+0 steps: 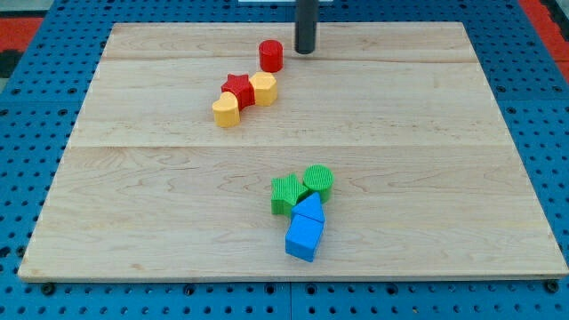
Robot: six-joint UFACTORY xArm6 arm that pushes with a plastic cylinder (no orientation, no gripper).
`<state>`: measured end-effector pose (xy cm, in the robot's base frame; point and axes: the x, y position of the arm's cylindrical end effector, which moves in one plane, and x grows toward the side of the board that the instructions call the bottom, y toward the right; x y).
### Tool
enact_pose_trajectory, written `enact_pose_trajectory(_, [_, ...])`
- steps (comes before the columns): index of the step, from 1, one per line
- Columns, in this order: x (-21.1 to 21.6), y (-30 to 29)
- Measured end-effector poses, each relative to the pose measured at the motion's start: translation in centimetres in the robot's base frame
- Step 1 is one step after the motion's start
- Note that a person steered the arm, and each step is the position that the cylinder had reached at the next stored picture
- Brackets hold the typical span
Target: Slide yellow hexagon towards top center
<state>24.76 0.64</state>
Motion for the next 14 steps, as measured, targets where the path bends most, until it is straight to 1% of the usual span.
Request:
enact_pose_trajectory(1, [2.4,-4.4])
enact_pose_trajectory(2, [2.8,-1.4])
enact_pose_trajectory(3, [3.6,9.1])
enact_pose_trajectory(4, [11.6,12.8])
enact_pose_trajectory(5, [15.5,5.7])
enact_pose_trajectory(7, [11.1,-2.9])
enact_pose_trajectory(8, [11.7,-3.3])
enact_pose_trajectory(9, [13.8,-1.7])
enact_pose_trajectory(10, [11.9,-2.1])
enact_pose_trajectory(11, [10.8,-1.7])
enact_pose_trajectory(12, [12.7,0.2])
enact_pose_trajectory(13, [12.4,-4.6])
enact_pose_trajectory(14, [10.8,-7.4])
